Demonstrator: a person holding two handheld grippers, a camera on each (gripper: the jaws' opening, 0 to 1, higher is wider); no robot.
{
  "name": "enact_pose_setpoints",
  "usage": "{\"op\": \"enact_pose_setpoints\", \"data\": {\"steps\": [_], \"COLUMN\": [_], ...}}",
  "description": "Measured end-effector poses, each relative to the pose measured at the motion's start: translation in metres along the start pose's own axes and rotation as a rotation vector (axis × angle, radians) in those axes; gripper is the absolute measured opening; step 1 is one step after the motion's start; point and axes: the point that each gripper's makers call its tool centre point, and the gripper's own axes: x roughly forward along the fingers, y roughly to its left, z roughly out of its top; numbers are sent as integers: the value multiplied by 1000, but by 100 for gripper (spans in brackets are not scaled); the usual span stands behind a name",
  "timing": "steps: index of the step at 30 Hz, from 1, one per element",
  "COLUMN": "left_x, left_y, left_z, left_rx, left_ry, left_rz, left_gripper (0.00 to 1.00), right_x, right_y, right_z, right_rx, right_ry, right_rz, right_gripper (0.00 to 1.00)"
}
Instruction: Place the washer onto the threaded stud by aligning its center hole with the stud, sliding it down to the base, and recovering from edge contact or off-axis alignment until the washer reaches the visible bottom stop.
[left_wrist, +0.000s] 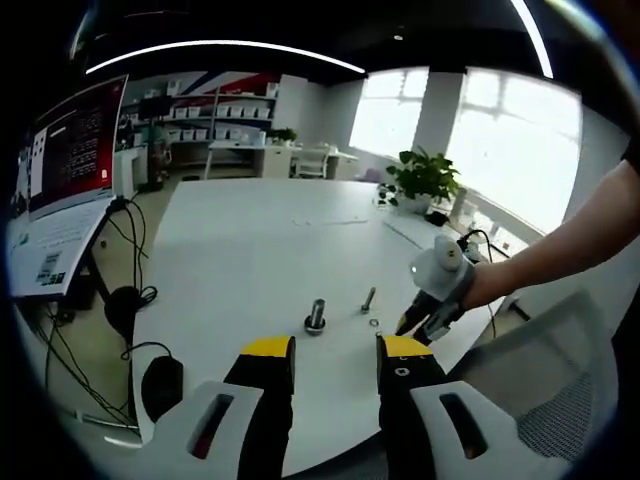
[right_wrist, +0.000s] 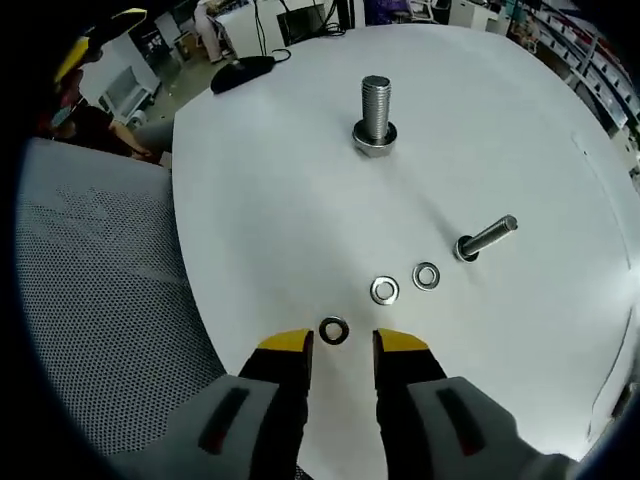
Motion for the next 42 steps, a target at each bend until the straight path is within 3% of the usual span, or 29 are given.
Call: {"op": "enact_pose_setpoints", "data": {"steps": [8,11,13,19,33,42], "left_x": [0,1,2,2,1,1], "left_y": [-4,-3,-2,-4,-2,-2], "left_z": [1,-2,-2,2,0,-1], "left_rx": [0,-1,-1,-1,-1,-3], "left_ry": [-1,3,4,-1,1,0], "left_rz": [1,1,2,3,5,5], "left_gripper": [31,31,31,30,31,31], "right_x": [5,1,13,6,11,9], "right_y": [-3,-2,-12,-4,-17,-10], "right_z": [0,-2,-1,3,0,2], "right_rx": [-62,-145,-150,-196,-204,-237], "right_ry": [2,14,20,13,9,20], "right_rz": [-25,-49,-54,-49,-46,-42], "right_gripper": [24,22,20,21,18,19]}}
